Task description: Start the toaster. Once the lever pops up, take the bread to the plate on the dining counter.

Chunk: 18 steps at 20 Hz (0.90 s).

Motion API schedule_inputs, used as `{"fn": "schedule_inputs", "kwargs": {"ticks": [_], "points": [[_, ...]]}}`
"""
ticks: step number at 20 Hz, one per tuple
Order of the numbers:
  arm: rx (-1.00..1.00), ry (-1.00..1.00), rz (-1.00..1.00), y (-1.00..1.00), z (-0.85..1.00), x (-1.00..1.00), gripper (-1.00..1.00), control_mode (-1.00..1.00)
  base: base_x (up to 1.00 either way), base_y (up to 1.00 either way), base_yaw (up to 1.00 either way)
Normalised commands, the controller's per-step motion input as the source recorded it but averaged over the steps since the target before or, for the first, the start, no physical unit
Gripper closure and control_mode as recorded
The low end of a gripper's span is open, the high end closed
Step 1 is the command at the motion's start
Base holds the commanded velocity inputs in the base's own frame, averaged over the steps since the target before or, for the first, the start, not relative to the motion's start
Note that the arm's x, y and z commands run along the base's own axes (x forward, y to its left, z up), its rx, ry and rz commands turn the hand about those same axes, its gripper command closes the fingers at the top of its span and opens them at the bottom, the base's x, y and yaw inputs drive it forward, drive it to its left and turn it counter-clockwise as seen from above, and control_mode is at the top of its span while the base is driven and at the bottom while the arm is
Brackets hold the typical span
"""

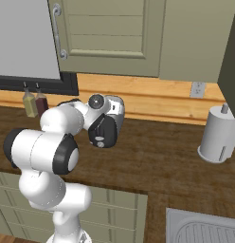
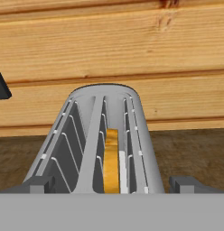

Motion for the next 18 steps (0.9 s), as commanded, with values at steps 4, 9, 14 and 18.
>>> {"fn": "schedule_inputs", "kwargs": {"ticks": [4, 9, 14, 18], "points": [[0.00, 0.00, 0.00, 0.00, 0.00, 0.00, -1.00, -1.00, 0.00, 0.00, 0.00], [0.00, 0.00, 0.00, 0.00, 0.00, 0.00, -1.00, -1.00, 0.00, 0.00, 0.00], [0.00, 0.00, 0.00, 0.00, 0.00, 0.00, -1.00, -1.00, 0.00, 0.00, 0.00], [0.00, 0.00, 0.00, 0.00, 0.00, 0.00, -1.00, -1.00, 0.00, 0.00, 0.00]]}}
